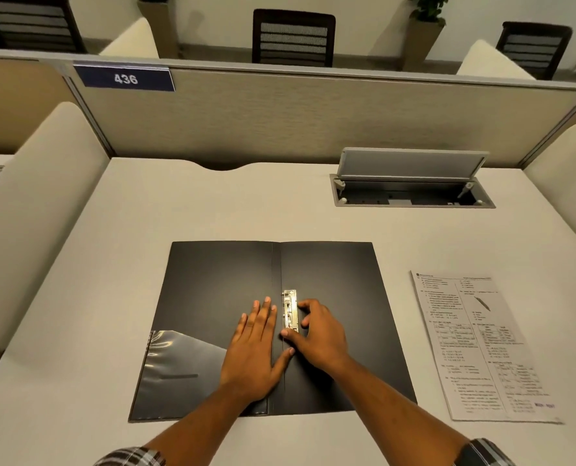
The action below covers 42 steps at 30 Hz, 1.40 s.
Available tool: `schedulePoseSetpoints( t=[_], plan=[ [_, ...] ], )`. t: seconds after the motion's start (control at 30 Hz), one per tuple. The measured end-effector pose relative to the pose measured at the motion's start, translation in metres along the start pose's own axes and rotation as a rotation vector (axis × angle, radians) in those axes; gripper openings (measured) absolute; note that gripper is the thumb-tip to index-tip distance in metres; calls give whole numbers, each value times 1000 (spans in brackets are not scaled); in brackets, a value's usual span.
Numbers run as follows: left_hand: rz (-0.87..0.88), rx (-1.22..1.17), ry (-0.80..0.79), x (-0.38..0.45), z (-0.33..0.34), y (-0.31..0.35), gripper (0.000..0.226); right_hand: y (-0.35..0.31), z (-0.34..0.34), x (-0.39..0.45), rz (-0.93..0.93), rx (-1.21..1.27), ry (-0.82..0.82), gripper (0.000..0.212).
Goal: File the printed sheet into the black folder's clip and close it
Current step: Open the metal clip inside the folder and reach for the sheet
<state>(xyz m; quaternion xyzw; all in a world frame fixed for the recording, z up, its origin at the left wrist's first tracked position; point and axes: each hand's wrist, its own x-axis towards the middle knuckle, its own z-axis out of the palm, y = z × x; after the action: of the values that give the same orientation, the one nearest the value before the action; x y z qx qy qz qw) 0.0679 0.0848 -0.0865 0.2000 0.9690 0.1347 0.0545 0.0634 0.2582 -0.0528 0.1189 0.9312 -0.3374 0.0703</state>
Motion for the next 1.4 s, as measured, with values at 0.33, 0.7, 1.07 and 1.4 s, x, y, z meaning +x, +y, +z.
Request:
schedulePoseSetpoints(
  t=[0.33,0.7,1.07,1.4],
  plan=[
    [-12,-10,3,1,-2,2,85,2,-4,3,32,79,-18,70],
    [-6,-7,16,0,-2,2,86,-6,-3,2,37,19,-42,69],
    [-7,-13,25,2,0,1,86,-2,-13,5,109,309,-103,39],
    [-29,-35,14,1,2,2,88,-28,-15,13,121,453,-128,39]
  ],
)
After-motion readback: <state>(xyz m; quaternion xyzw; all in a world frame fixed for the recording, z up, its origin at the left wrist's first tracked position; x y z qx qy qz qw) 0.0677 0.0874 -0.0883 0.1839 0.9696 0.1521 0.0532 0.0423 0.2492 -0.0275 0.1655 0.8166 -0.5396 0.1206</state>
